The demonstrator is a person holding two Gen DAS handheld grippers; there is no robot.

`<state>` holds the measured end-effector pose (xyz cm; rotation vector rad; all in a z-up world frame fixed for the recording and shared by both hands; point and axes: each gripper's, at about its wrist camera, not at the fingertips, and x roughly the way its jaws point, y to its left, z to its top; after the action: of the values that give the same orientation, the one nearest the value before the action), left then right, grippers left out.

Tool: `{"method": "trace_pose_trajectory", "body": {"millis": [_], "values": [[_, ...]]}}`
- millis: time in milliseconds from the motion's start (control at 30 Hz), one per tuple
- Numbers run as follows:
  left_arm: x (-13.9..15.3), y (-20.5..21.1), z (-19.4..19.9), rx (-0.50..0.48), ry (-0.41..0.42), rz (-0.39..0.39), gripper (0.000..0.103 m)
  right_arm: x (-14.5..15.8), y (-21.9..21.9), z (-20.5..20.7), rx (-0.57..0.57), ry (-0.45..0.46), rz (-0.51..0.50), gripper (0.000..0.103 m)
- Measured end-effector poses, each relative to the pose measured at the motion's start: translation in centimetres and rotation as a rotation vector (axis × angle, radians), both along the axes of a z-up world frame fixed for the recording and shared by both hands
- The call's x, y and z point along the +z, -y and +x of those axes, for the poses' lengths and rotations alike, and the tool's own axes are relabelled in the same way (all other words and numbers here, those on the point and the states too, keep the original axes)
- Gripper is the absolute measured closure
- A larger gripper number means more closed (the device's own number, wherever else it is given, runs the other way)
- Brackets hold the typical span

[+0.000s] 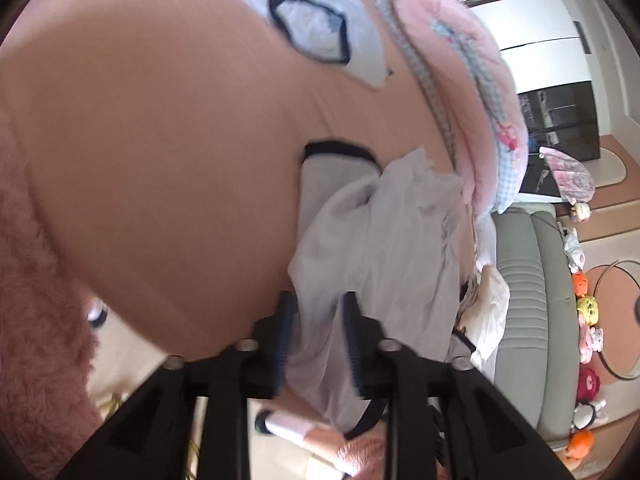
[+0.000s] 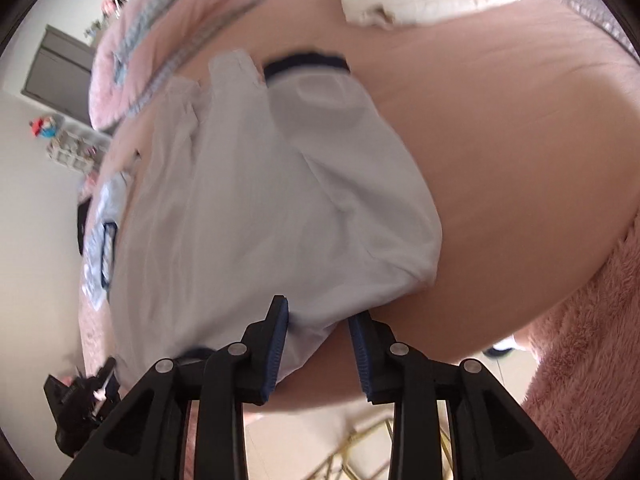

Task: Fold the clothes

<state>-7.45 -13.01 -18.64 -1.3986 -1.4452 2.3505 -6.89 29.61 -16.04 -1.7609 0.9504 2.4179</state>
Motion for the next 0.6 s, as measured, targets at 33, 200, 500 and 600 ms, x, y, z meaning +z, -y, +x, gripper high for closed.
{"method": "trace_pose_trajectory", "body": {"millis": [33,200,500,600], "values": [[-0.2,-0.4,-0.1,-0.017,0.004,0.003,0.06,-0.1,0.1,0.3,0.005,-0.001,-0.009,0.072],[-0.9,-2.3,-0.4,-0.1,0.023,0.019,0.059,-0.2,0.9,1.3,0.026,-0.02,-0.089,0.072],[0.8,-4.2,-1.3,-0.129,-0.094,-0.04,0.086,-0.3,2.1,1.4,-0.006,-0.102,-0.116,0.075],[1.5,-3.8,-0.6,-0.083,-0.116,-0.111,0.086,0.7,3.2,1.3,0.043,-0.12,0.043,0.079]]}}
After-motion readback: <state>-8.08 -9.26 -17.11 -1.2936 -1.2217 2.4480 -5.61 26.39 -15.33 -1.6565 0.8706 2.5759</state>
